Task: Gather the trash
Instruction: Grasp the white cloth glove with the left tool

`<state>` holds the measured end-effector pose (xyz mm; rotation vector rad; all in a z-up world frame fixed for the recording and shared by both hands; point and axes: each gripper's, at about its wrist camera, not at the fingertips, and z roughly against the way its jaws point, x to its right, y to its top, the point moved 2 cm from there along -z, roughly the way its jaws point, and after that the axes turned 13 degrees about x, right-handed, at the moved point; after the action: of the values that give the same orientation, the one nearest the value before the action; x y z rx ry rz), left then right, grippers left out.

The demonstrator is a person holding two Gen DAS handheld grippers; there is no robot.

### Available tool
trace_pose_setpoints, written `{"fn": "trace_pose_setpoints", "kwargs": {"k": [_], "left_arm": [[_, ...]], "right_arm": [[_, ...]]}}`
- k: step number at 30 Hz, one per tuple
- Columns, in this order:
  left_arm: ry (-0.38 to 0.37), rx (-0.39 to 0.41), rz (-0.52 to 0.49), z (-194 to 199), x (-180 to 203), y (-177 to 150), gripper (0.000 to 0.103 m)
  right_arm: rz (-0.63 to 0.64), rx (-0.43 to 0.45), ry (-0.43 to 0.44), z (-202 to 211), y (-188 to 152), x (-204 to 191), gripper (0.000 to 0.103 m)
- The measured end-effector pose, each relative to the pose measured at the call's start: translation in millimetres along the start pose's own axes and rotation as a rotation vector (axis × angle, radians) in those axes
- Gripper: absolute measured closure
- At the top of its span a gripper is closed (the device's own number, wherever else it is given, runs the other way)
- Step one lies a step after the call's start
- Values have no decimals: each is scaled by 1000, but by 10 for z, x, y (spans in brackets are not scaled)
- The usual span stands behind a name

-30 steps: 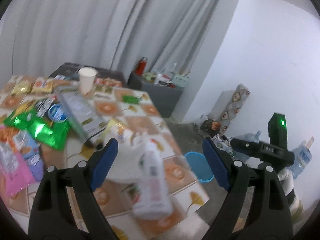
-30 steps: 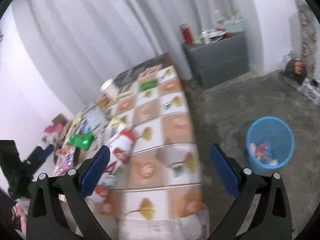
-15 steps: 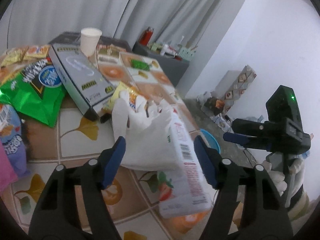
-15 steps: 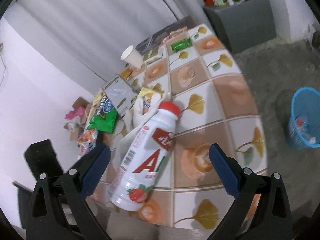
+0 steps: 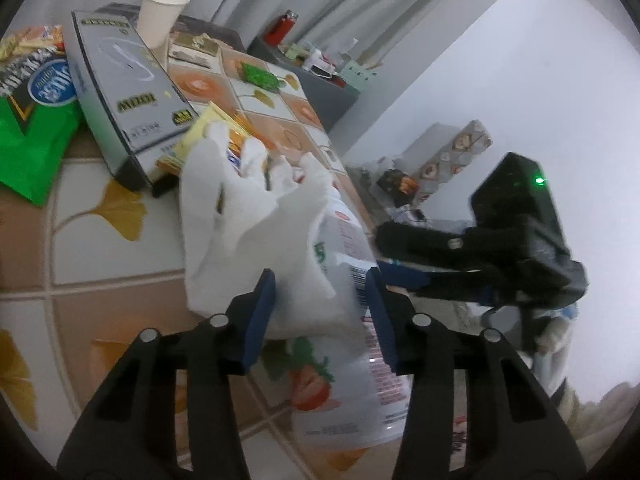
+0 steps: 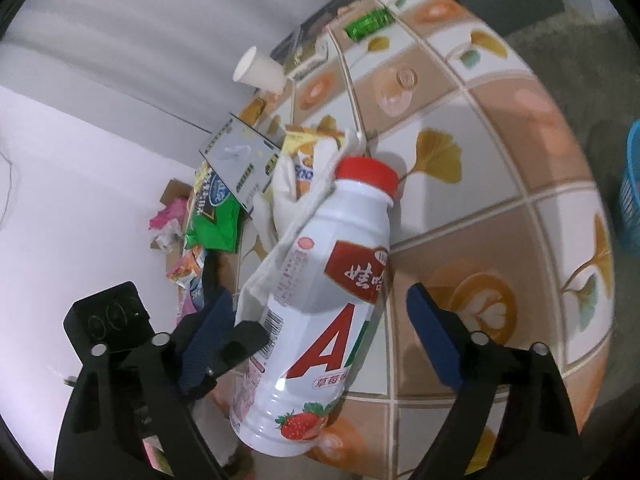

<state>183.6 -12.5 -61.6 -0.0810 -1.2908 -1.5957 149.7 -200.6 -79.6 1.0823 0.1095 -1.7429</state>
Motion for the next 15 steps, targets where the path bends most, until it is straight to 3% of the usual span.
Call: {"fn": "trace_pose_setpoints", "kwargs": {"k": [4,8,15], "left_arm": [[-23,-5,16,-32,51,-56,65],[-36,-7,20,-47,134,-116,67],[-92,-8,69,-75,223,-167,85]], "right_arm": [[-25,-23,23,-27,-48,39,31],[-16,-12,8,68,-67,78,33],[-43,-7,-11,204,-65,248,41]]}}
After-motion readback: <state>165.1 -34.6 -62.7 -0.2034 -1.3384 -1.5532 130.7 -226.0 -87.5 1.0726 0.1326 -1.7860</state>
